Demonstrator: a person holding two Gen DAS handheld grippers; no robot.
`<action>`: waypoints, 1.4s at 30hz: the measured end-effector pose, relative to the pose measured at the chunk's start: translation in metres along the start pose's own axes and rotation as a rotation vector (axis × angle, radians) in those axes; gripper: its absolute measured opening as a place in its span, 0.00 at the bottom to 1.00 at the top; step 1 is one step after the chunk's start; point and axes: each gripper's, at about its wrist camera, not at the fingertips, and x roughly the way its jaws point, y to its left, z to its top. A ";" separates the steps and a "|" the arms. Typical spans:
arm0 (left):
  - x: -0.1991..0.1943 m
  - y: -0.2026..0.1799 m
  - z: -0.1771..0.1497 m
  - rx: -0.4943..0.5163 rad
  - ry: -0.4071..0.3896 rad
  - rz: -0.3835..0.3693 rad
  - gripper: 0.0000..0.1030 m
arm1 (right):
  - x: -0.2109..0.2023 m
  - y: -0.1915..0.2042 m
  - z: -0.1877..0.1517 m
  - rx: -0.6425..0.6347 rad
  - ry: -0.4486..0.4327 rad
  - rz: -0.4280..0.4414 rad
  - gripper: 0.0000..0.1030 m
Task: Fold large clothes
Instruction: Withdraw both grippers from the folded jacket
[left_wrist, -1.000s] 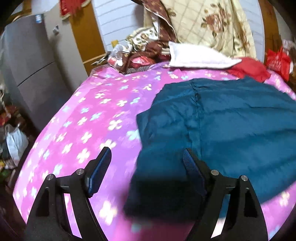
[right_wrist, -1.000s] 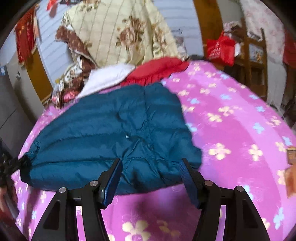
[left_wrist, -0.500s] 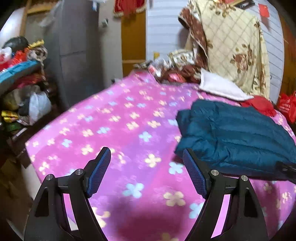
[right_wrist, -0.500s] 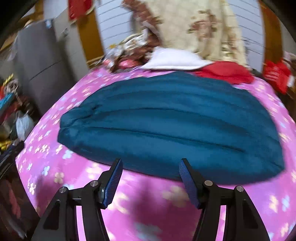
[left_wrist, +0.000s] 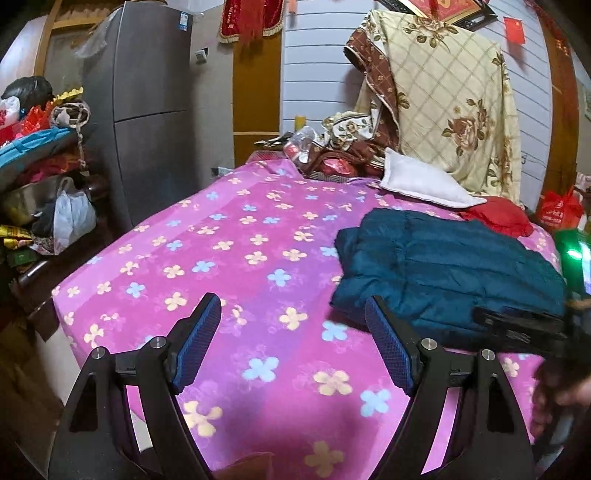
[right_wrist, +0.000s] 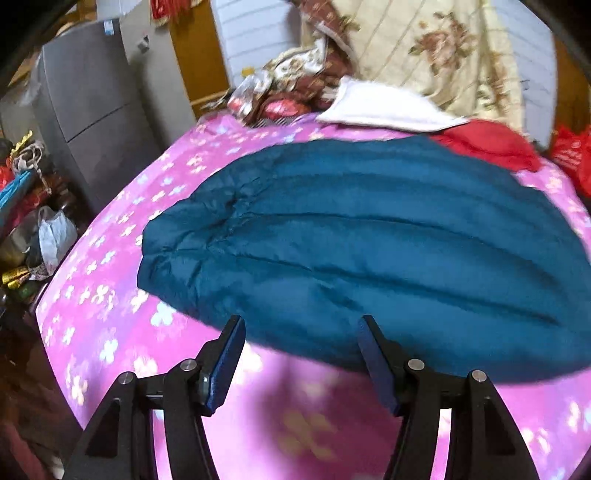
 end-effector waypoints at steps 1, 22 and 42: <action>-0.003 -0.004 0.000 0.001 -0.001 -0.002 0.78 | -0.010 -0.006 -0.005 0.006 -0.012 -0.013 0.59; -0.080 -0.117 -0.018 0.178 0.091 -0.200 0.92 | -0.151 -0.113 -0.098 0.223 -0.137 -0.237 0.59; -0.096 -0.133 -0.032 0.239 0.103 -0.187 0.92 | -0.162 -0.110 -0.105 0.205 -0.159 -0.287 0.59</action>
